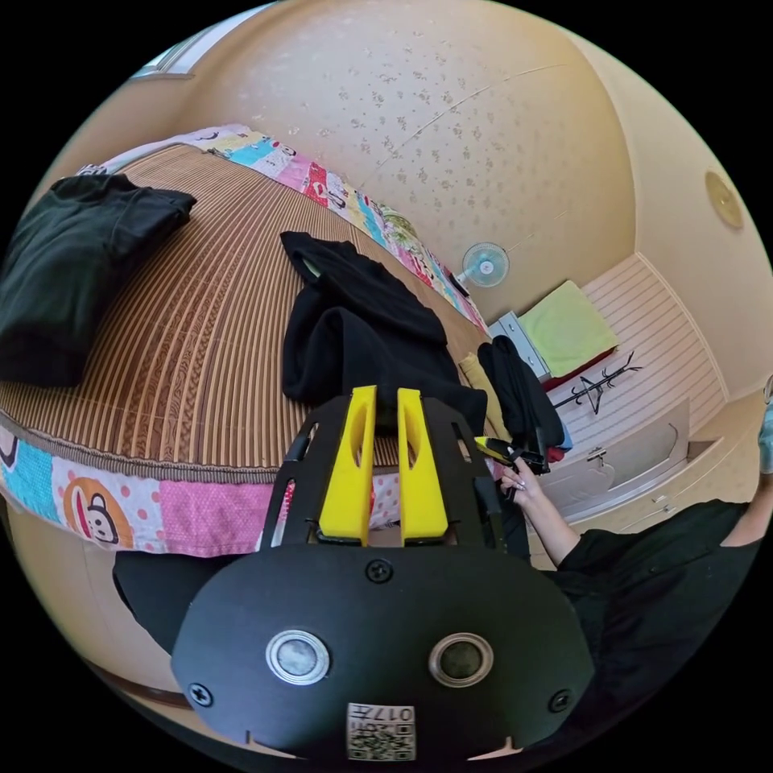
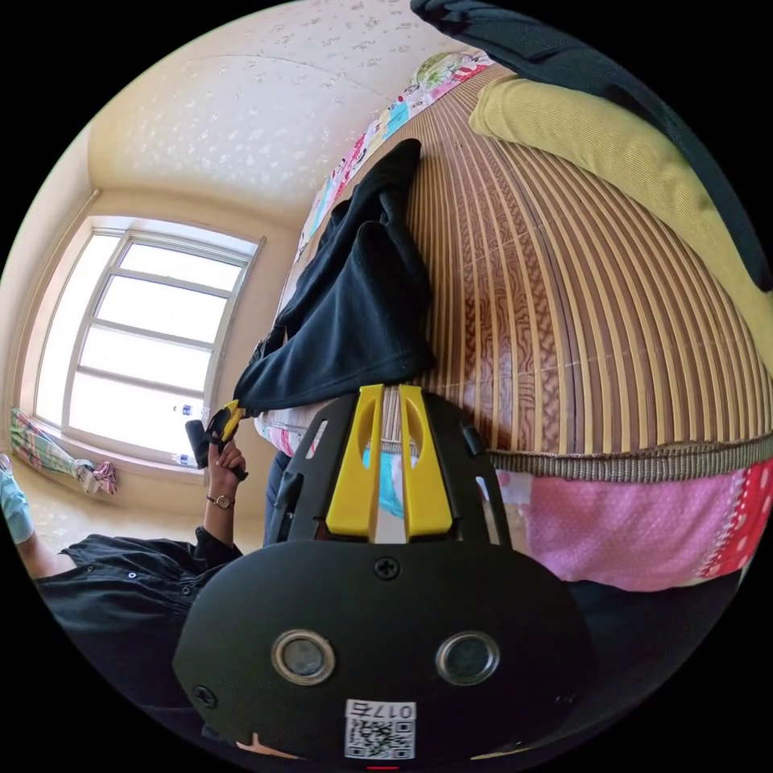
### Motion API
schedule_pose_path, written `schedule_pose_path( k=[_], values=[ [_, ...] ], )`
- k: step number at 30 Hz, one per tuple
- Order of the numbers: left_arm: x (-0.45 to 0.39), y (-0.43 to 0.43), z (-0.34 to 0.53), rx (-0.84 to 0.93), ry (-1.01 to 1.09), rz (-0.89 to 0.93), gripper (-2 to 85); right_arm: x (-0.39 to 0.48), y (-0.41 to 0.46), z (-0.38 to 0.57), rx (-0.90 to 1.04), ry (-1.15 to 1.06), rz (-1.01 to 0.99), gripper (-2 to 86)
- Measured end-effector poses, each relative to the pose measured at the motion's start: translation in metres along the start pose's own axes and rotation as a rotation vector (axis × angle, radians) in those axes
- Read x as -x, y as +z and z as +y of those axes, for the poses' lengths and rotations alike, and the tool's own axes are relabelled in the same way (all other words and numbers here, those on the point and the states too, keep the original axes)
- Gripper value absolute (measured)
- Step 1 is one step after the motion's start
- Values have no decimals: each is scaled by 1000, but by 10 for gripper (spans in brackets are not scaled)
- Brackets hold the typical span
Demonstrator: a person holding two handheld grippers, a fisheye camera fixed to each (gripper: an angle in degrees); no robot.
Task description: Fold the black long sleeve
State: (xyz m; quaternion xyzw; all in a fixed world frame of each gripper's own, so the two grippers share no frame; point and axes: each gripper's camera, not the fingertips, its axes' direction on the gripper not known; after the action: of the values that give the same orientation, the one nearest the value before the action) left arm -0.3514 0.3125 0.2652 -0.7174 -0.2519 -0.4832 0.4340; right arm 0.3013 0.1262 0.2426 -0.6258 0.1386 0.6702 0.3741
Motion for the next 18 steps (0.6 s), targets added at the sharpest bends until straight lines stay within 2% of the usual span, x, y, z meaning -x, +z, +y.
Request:
schedule_pose_path(
  k=[18],
  values=[
    [19, 13, -11, -10, -79, 44, 51, -14, 47, 0, -65, -7, -26, 3]
  ],
)
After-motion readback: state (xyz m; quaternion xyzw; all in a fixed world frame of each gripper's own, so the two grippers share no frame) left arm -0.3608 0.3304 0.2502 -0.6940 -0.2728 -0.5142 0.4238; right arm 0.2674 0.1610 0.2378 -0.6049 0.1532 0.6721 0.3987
